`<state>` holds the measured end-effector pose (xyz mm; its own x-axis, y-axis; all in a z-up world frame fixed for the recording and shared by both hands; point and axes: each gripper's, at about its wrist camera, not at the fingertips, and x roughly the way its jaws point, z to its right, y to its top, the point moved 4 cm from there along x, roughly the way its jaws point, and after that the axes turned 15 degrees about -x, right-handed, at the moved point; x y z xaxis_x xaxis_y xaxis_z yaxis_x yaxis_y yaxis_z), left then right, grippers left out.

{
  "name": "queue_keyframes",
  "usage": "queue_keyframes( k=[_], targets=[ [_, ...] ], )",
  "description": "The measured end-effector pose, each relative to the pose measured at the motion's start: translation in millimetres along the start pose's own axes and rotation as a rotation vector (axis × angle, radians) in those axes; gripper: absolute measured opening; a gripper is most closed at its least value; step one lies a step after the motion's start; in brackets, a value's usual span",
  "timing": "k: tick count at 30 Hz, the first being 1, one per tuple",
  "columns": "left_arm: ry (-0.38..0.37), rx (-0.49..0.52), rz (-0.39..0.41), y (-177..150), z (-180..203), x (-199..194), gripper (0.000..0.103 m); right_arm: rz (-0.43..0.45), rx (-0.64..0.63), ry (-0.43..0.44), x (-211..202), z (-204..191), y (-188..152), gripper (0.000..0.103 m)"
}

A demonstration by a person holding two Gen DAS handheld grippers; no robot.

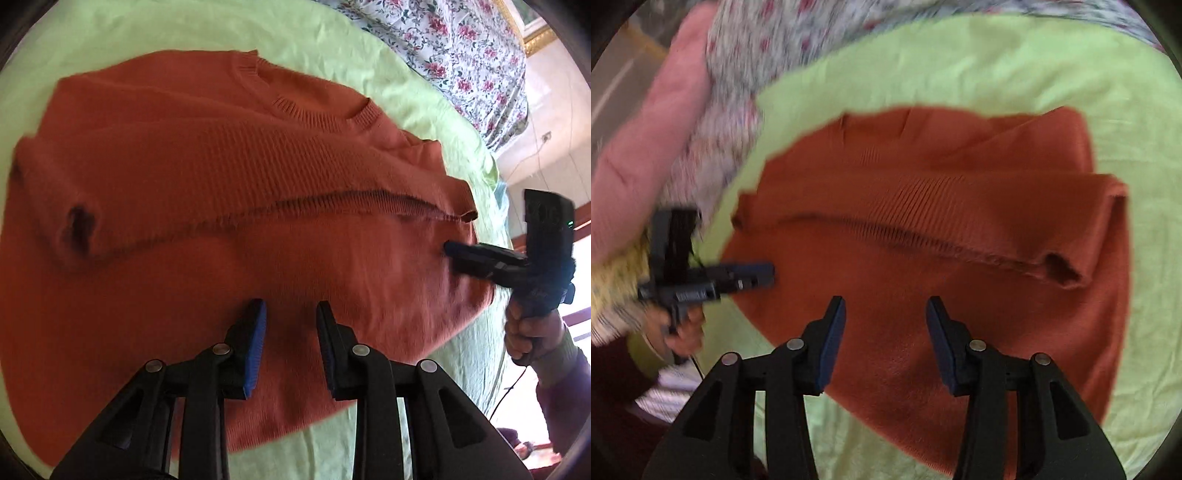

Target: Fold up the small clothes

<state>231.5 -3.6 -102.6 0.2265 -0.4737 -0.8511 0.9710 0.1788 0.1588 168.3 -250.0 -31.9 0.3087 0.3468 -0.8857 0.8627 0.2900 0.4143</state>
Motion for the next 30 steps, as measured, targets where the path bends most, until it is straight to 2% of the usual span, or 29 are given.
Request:
queue_keyframes(
  k=[2, 3, 4, 6, 9, 10, 13, 16, 18, 21, 30],
  targets=[
    [0.014, 0.007, -0.003, 15.4, -3.4, -0.9, 0.022, -0.058, -0.045, -0.017, 13.7, 6.6, 3.1, 0.045],
    [0.045, 0.015, 0.016, 26.7, -6.5, -3.6, 0.015, -0.069, -0.062, -0.039, 16.4, 12.7, 5.8, 0.044],
    [0.088, 0.023, 0.047, 41.3, -11.2, -7.3, 0.014, -0.062, -0.070, -0.052, 15.8, 20.5, 10.5, 0.043],
    [0.106, 0.003, 0.083, 69.1, -16.1, -12.6, 0.014, -0.016, -0.045, -0.096, 8.6, 43.3, 25.8, 0.042],
    [0.177, -0.038, 0.192, 120.9, -26.2, -24.6, 0.017, 0.089, 0.047, -0.214, -13.3, 87.9, 52.8, 0.043],
    [0.176, -0.059, 0.220, 135.9, -28.9, -27.9, 0.019, 0.126, 0.090, -0.241, -20.3, 102.9, 59.6, 0.043],
    [0.221, -0.131, 0.322, 170.6, -39.5, -39.9, 0.036, 0.205, 0.192, -0.282, -35.6, 134.3, 77.4, 0.043],
    [0.232, -0.208, 0.364, 191.4, -50.2, -49.5, 0.036, 0.230, 0.207, -0.303, -44.2, 140.3, 84.9, 0.044],
    [0.201, -0.238, 0.376, 192.5, -53.2, -57.2, 0.036, 0.243, 0.199, -0.309, -51.1, 135.7, 84.6, 0.044],
    [0.209, -0.232, 0.381, 177.6, -51.0, -64.5, 0.036, 0.258, 0.191, -0.299, -58.8, 122.7, 81.7, 0.044],
    [0.126, -0.293, 0.330, 80.0, -67.0, -83.8, 0.040, 0.240, 0.200, -0.238, -61.6, 69.1, 32.1, 0.044]
  ],
)
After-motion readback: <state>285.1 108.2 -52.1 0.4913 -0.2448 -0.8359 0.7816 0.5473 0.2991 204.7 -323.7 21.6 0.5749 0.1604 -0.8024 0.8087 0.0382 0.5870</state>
